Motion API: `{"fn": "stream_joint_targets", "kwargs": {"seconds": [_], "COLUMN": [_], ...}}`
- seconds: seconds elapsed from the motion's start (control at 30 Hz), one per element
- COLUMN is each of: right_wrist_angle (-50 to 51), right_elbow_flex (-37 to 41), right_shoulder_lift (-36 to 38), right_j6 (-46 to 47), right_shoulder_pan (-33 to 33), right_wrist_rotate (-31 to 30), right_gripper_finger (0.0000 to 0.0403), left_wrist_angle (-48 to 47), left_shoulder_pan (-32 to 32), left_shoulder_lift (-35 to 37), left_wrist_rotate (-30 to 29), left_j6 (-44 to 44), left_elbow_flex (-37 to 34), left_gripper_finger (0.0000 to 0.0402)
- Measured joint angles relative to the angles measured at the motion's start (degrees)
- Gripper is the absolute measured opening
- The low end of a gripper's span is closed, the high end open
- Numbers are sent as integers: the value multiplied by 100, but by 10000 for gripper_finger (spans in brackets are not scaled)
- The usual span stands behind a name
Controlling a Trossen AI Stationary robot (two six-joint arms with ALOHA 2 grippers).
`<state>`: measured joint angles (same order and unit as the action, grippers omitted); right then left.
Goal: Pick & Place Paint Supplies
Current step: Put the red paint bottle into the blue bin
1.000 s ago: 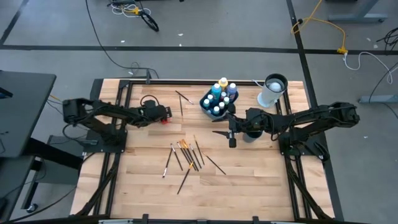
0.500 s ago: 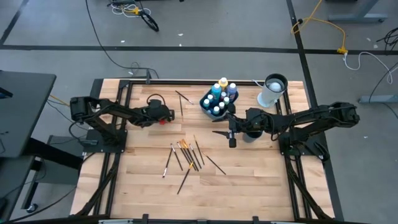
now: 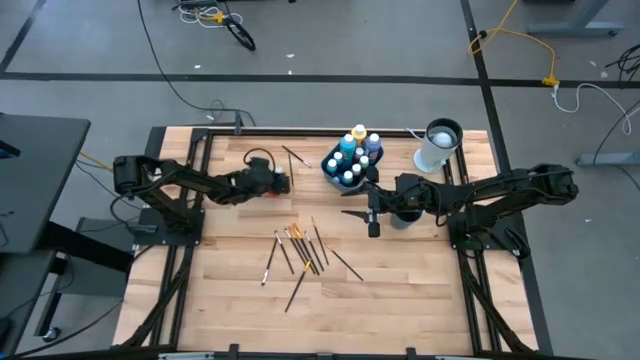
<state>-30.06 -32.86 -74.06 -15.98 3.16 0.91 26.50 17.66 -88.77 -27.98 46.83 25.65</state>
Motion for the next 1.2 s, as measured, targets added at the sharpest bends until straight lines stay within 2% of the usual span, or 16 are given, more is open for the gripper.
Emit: {"fn": "stream_joint_targets", "kwargs": {"seconds": [0.13,0.27,0.37,0.57,0.67,0.87,1.0,1.2], "right_wrist_angle": [-6,-24,-28,-171,-484,-2042,-2844,-3150], "right_elbow_flex": [0,0,0,-2,-2,-7,-19,-443], "right_shoulder_lift": [0,0,0,0,-24,-383,-752,-1235], "right_j6": [9,19,80,594,953,1874,1886,2155], "right_shoulder_pan": [0,0,0,0,0,-7,-28,-28], "right_wrist_rotate": [1,0,0,10,328,1067,1016,1011], "right_gripper_finger": [210,210,210,210,210,210,216,246], "left_wrist_angle": [1840,3847,4580,4587,4555,3697,3271,3237], "left_shoulder_pan": [-231,-555,-824,-1289,-1520,-1784,-1886,-1970], "left_shoulder_lift": [2,7,7,-27,-44,-44,-42,-42], "left_wrist_rotate": [210,311,400,1060,1206,1592,1625,1774], "left_j6": [-759,-2012,-2686,-3626,-4023,-4223,-4298,-4540], "left_elbow_flex": [0,9,106,715,1077,1820,2170,2359], "left_gripper_finger": [158,164,160,163,168,159,167,161]}}
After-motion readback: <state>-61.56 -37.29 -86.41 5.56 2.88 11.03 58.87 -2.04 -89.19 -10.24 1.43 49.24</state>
